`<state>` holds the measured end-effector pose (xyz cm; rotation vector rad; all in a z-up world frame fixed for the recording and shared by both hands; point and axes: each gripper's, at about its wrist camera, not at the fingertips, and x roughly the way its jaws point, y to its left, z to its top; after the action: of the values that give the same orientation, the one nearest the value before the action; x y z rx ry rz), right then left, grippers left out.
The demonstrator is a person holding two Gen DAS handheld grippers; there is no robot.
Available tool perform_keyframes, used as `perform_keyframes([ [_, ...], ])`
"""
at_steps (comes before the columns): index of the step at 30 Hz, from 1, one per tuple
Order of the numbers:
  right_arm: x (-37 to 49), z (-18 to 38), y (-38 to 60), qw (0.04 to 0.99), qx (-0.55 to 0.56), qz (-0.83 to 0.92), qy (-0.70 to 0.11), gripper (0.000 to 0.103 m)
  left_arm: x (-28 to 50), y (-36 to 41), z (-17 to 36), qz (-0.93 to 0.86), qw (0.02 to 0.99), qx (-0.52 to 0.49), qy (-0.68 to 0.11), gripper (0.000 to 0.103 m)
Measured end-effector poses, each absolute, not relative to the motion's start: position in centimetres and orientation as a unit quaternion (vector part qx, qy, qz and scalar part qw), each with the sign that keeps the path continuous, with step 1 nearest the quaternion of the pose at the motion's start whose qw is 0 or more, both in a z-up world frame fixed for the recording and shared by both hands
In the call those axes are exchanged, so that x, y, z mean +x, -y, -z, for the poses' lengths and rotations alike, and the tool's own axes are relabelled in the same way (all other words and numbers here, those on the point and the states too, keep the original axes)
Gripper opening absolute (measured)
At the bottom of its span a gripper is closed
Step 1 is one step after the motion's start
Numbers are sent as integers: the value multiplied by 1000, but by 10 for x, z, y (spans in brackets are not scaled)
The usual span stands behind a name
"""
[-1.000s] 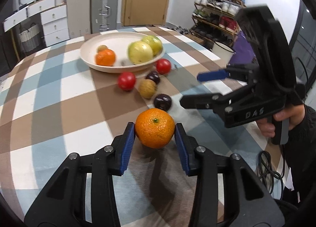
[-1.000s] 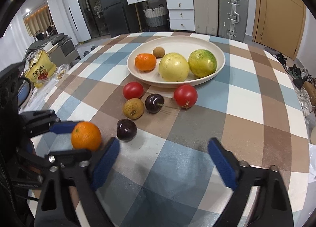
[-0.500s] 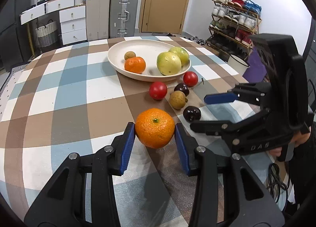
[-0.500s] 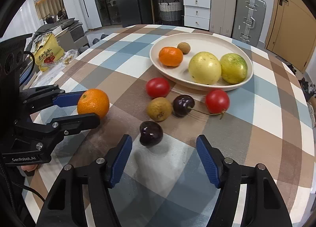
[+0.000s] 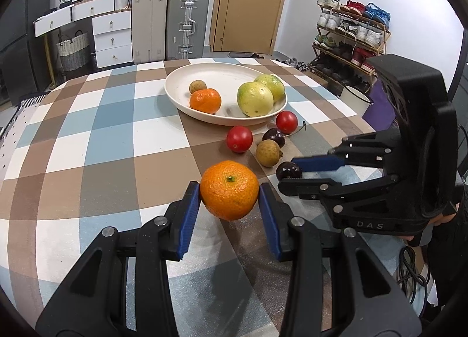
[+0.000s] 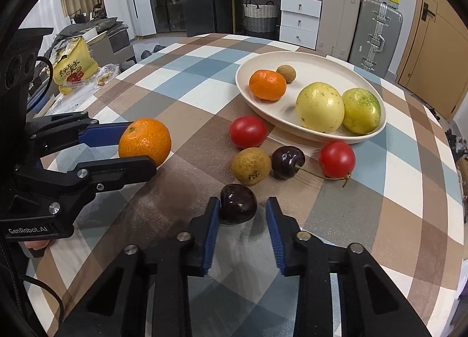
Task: Organize fruits
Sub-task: 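Lift the orange with the left tool while the right tool grasps the dark plum, then carry the orange over the plate while the right tool carries the plum there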
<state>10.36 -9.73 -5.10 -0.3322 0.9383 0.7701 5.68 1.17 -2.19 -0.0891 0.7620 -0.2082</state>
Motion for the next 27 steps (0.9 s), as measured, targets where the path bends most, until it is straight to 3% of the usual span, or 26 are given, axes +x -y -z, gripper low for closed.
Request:
perform_keyframes([
  [27, 114, 3, 153, 857, -69, -352, -369, 25, 58, -11, 4, 86, 935, -38, -343, 38],
])
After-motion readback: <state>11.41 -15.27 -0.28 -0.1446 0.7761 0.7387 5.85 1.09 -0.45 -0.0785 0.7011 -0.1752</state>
